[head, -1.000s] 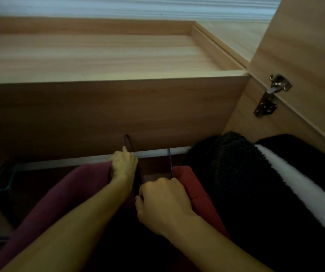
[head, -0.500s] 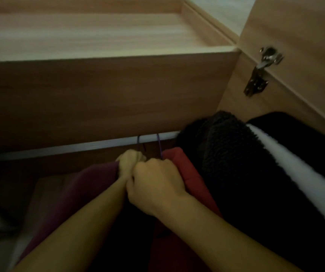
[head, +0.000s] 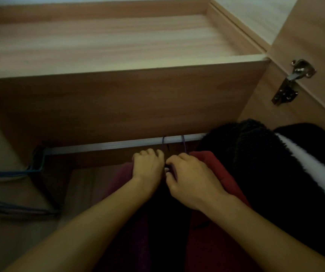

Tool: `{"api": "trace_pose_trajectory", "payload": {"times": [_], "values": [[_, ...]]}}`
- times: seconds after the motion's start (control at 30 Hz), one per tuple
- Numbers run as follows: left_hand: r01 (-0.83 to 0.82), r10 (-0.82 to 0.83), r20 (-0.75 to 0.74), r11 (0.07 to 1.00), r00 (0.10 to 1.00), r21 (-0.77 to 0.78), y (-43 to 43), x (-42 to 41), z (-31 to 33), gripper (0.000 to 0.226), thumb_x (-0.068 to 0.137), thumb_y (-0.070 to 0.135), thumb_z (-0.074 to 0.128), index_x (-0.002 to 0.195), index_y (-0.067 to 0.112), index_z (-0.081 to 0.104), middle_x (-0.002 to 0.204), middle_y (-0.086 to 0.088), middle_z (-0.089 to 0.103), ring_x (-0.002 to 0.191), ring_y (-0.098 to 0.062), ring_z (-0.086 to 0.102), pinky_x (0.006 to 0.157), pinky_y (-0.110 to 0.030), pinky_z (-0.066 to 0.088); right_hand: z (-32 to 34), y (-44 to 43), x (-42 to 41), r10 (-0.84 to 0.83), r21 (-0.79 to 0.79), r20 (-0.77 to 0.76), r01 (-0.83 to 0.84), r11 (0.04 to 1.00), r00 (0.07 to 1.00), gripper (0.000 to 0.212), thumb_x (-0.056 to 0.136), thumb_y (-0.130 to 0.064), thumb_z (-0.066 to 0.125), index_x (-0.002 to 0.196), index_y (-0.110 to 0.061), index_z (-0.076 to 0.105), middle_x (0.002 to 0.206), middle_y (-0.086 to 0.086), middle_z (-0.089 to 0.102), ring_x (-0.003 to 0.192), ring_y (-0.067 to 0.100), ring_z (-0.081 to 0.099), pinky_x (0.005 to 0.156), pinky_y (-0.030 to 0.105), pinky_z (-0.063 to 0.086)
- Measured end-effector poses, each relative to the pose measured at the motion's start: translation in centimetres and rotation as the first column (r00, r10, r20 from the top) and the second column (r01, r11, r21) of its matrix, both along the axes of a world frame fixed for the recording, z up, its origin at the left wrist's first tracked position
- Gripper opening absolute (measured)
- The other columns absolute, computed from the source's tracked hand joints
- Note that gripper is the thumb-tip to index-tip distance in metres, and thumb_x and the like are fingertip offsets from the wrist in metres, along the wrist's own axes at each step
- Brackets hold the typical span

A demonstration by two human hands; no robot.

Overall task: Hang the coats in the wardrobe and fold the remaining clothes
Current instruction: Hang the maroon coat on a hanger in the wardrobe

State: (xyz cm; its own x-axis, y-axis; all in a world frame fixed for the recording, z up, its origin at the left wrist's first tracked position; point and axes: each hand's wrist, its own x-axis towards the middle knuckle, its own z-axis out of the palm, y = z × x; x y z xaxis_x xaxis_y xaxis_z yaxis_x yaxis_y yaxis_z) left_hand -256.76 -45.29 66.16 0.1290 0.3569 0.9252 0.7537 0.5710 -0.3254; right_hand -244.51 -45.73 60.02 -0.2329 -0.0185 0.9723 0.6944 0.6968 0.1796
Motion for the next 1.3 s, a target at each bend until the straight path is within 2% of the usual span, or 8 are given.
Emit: {"api": "trace_pose_trajectory", "payload": {"times": [0.07, 0.2, 0.3, 0.4, 0.53, 0.9, 1.13, 1.3], "values": [[-0.022, 0.021, -0.056, 1.000, 0.998, -0.012, -1.5, -0.1, -1.1, 0.053, 0.098, 0.041, 0.035, 0.140, 0.008, 0.029, 0.130, -0.020, 0.046, 0.117, -0.035, 0.047, 0.092, -0.044, 0.039, -0.4, -0.6, -0.5, 0.010, -0.021, 0.004, -0.010, 1.000, 1.000, 0.027, 0.093, -0.032, 0.046, 0.117, -0.022, 0.054, 0.112, -0.001, 0.054, 0.099, 0.015, 0.052, 0.079, 0.031, 0.049], [0.036, -0.034, -0.084, 0.999, 0.996, 0.017, -4.9, -1.1, -2.8, 0.052, 0.097, 0.040, 0.036, 0.137, 0.007, 0.033, 0.131, -0.019, 0.046, 0.119, -0.035, 0.044, 0.098, -0.047, 0.034, -1.4, -3.0, -1.3, 0.039, -0.042, -0.004, -0.039, 0.998, 0.999, 0.027, 0.092, -0.030, 0.049, 0.118, -0.023, 0.053, 0.114, -0.004, 0.055, 0.101, 0.012, 0.052, 0.082, 0.029, 0.049], [0.196, -0.196, -0.056, 0.981, 0.979, -0.015, -7.9, -1.5, -4.4, 0.050, 0.095, 0.041, 0.039, 0.133, 0.008, 0.037, 0.128, -0.017, 0.048, 0.116, -0.034, 0.045, 0.096, -0.046, 0.035, -2.1, -5.3, -1.6, 0.029, -0.061, -0.023, -0.031, 0.998, 0.999, 0.034, 0.092, -0.030, 0.050, 0.125, -0.024, 0.051, 0.120, -0.005, 0.054, 0.105, 0.011, 0.052, 0.087, 0.029, 0.048], [0.392, -0.393, 0.003, 0.920, 0.920, 0.022, -10.6, -2.3, -6.2, 0.049, 0.096, 0.046, 0.031, 0.131, 0.013, 0.041, 0.124, -0.014, 0.052, 0.112, -0.031, 0.049, 0.089, -0.042, 0.037, -3.2, -7.9, -1.8, -0.021, -0.087, -0.043, 0.017, 0.996, 0.999, 0.038, 0.093, -0.032, 0.050, 0.130, -0.024, 0.049, 0.127, -0.005, 0.053, 0.111, 0.011, 0.051, 0.091, 0.028, 0.047], [0.503, -0.502, 0.105, 0.864, 0.859, 0.012, -13.5, -4.1, -9.3, 0.050, 0.098, 0.047, 0.023, 0.132, 0.016, 0.042, 0.124, -0.012, 0.053, 0.113, -0.028, 0.049, 0.092, -0.041, 0.037, -5.4, -11.1, -1.8, -0.093, -0.139, -0.048, 0.085, 0.987, 0.995, 0.040, 0.094, -0.035, 0.050, 0.133, -0.026, 0.047, 0.128, -0.006, 0.052, 0.110, 0.009, 0.051, 0.087, 0.022, 0.043], [0.566, -0.511, 0.324, 0.818, 0.796, -0.103, -20.2, -6.1, -17.0, 0.058, 0.097, 0.053, 0.018, 0.139, 0.019, 0.037, 0.128, -0.009, 0.053, 0.118, -0.026, 0.048, 0.100, -0.039, 0.033, -11.7, -17.5, -1.3, -0.131, -0.303, 0.008, 0.127, 0.944, 0.991, 0.041, 0.095, -0.040, 0.046, 0.131, -0.022, 0.052, 0.132, -0.005, 0.053, 0.117, 0.013, 0.052, 0.092, 0.029, 0.044], [0.638, -0.560, 0.392, 0.764, 0.730, -0.096, -25.2, -3.1, -21.6, 0.059, 0.096, 0.054, 0.021, 0.141, 0.018, 0.037, 0.130, -0.009, 0.053, 0.121, -0.025, 0.047, 0.101, -0.038, 0.031, -15.7, -22.3, 1.4, -0.110, -0.339, 0.056, 0.123, 0.933, 0.992, 0.041, 0.096, -0.040, 0.044, 0.131, -0.019, 0.054, 0.130, 0.000, 0.055, 0.117, 0.017, 0.052, 0.094, 0.033, 0.045], [0.682, -0.594, 0.389, 0.718, 0.705, -0.140, -29.6, 2.1, -28.6, 0.067, 0.092, 0.057, 0.015, 0.135, 0.017, 0.048, 0.121, -0.007, 0.060, 0.114, -0.025, 0.053, 0.099, -0.041, 0.035, -20.4, -26.5, 6.9, -0.105, -0.368, 0.077, 0.126, 0.921, 0.992, 0.037, 0.097, -0.034, 0.044, 0.126, -0.015, 0.058, 0.123, 0.004, 0.060, 0.111, 0.021, 0.056, 0.091, 0.038, 0.047]]}}
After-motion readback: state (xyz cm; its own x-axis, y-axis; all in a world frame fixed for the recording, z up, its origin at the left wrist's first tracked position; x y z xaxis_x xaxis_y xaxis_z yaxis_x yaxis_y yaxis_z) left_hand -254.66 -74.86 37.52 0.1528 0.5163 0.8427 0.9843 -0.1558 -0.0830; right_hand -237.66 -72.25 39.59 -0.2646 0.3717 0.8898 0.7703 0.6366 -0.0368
